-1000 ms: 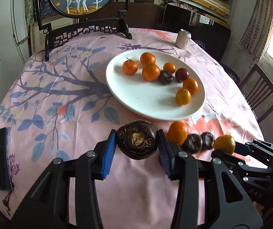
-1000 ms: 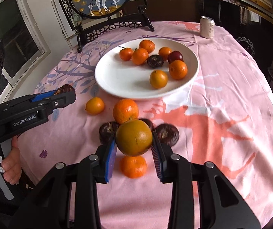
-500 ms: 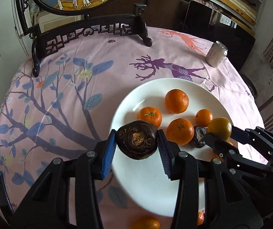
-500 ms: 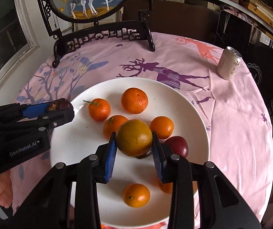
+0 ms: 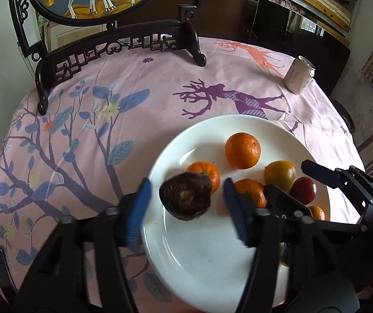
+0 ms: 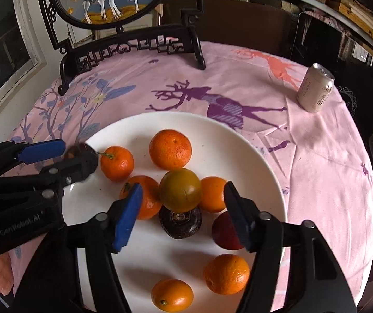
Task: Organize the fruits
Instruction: 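Carry both fruits over the plate and open both tools to release, then move both open tools back to the fruit pile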
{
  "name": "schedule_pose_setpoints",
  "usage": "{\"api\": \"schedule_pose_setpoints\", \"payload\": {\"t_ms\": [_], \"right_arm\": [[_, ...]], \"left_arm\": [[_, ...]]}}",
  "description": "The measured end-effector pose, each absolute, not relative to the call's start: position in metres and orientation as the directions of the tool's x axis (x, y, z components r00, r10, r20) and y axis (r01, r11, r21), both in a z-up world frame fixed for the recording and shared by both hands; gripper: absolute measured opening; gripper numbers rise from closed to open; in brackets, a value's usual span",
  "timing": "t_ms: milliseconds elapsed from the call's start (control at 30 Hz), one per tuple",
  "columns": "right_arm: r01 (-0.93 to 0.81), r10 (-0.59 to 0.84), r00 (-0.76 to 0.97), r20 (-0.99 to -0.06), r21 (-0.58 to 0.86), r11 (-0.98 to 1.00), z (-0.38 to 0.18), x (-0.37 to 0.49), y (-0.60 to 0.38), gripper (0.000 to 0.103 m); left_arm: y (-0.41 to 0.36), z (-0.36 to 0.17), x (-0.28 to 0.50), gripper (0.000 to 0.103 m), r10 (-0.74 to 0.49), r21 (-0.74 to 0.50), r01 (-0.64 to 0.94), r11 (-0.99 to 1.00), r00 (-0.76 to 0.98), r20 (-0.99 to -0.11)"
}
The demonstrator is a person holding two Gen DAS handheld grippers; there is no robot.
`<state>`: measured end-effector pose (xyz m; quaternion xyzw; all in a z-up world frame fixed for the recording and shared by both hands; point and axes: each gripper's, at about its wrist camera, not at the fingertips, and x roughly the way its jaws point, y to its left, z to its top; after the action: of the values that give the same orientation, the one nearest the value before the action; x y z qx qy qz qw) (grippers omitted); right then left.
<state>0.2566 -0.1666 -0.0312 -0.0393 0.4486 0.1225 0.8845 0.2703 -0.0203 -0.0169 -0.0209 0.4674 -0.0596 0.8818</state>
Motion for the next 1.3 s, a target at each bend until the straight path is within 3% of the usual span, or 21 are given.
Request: {"api": "schedule_pose_setpoints", "payload": {"t_ms": [300,467,700,867,1233,1300], "right_arm": [[-0.227,0.157,0.6,-0.784,0.022,0.974,-0.002,0.18,-0.19,0.069],[-0.159,0.127,0.664,-0.736,0.027,0.987,-0.006,0.089,-0.202,0.095],[-0.073,0.149,0.624,-0.767,0.132,0.988,-0.032,0.025,-0.215,0.095],[-0.07,0.146,0.613,-0.776,0.131,0.989,-0.032,0.013,-0.211,0.095],[-0.204,0.227,0.536,-0.813,0.136,0.969,-0.048,-0.005,-0.172,0.095],[-0.215,0.229,0.524,-0.82,0.133,0.967,-0.055,-0.005,-0.166,0.09]], "left_arm": [[-0.008,0.014,0.194,0.094,-0.181,-0.124,0.133,0.983,0.631,-0.755],[-0.001,0.006,0.121,0.095,-0.19,-0.118,0.153,0.981,0.666,-0.721],[0.004,-0.022,0.057,0.095,-0.171,-0.094,0.151,0.984,0.657,-0.734],[0.006,-0.032,0.041,0.095,-0.16,-0.091,0.139,0.986,0.641,-0.751],[0.022,-0.031,0.027,0.095,-0.165,-0.12,0.113,0.986,0.644,-0.747],[0.023,-0.031,0.026,0.095,-0.165,-0.119,0.114,0.986,0.645,-0.747]]}}
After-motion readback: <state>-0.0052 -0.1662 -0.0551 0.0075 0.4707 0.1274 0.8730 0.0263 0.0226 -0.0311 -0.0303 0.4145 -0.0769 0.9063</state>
